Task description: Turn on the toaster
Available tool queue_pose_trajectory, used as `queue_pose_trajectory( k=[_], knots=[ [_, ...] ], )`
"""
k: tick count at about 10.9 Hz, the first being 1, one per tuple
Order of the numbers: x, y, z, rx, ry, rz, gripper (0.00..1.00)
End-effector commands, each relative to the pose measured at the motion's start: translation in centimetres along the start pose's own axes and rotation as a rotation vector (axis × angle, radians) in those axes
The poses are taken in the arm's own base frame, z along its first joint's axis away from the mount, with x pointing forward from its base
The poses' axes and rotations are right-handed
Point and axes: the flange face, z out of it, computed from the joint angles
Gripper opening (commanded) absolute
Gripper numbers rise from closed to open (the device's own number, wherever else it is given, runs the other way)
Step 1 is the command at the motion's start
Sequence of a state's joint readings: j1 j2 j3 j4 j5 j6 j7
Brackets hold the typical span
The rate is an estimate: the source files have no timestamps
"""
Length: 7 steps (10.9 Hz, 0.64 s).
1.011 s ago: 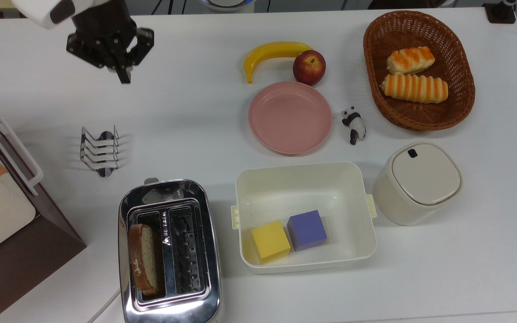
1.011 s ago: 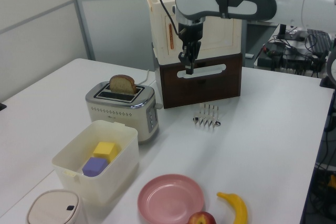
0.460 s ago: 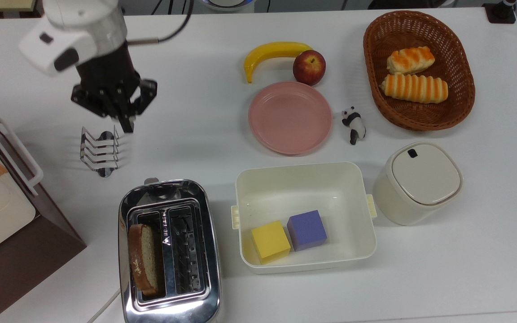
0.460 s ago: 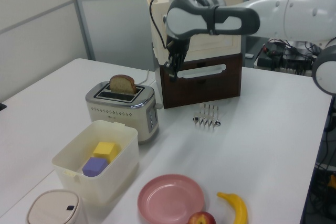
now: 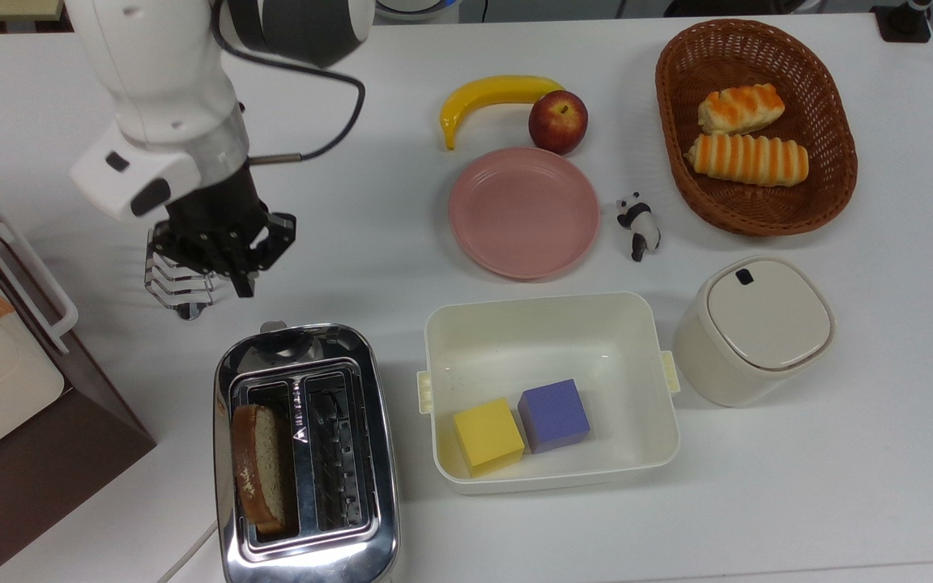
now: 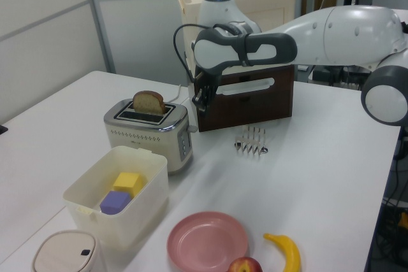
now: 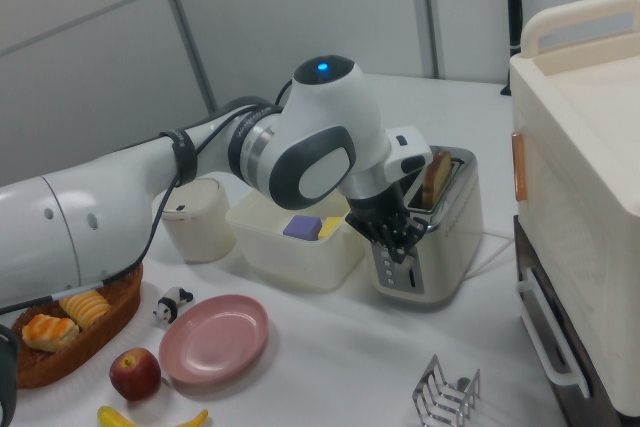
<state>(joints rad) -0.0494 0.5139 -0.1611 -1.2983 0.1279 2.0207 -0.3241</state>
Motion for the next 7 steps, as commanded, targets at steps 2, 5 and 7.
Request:
queue_pose_trajectory(
  k=[2,5,7],
  knots=[
    [0.2,-1.3,3.2,0.026,0.052,0.026,0.00],
    [0.1,-1.7,5.6,0.031,0.023,0.020,0.00],
    [0.0,-2.3,7.3,0.040,0.002,0.010,0.00]
  ],
)
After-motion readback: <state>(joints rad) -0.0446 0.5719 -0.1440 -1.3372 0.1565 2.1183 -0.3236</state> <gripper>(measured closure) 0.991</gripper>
